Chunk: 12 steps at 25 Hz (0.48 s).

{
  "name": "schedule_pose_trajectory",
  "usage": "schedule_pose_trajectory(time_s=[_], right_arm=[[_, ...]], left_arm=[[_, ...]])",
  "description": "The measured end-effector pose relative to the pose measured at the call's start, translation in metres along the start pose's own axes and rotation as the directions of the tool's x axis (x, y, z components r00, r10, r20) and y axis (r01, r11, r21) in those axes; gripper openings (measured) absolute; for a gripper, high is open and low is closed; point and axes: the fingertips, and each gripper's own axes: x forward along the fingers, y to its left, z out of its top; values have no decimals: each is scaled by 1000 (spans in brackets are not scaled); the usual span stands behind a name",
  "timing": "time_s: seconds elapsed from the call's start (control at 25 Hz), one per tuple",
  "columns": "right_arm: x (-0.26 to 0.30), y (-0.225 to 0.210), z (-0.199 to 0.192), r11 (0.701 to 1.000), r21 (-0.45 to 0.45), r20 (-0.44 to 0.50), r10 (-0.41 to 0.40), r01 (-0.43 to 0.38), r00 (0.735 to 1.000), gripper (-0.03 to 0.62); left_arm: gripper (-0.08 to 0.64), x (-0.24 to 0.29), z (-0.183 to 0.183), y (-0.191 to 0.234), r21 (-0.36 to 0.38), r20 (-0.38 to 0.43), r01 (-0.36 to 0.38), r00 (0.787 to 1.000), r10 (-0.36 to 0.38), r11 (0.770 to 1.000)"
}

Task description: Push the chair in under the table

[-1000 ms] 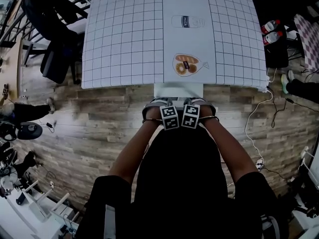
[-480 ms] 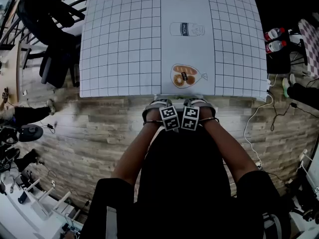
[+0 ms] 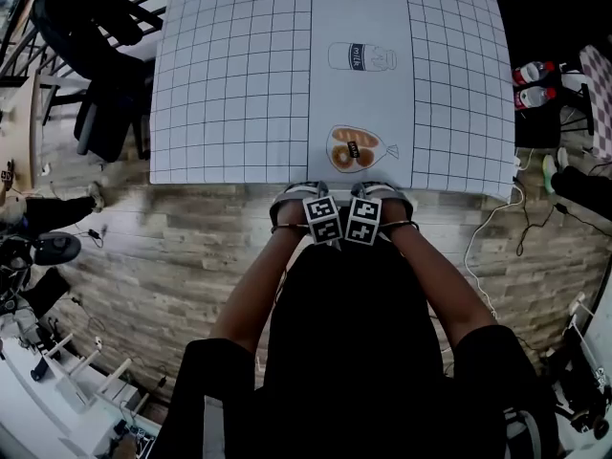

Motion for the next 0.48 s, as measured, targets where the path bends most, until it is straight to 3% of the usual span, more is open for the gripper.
schedule_pose_trajectory(time_s=[0.48], right_arm=[[0, -12, -1, 1000, 7, 0, 4, -4, 1000, 80]], left_arm=[[106, 0, 1, 13, -20, -10, 6, 1000, -7, 1000]])
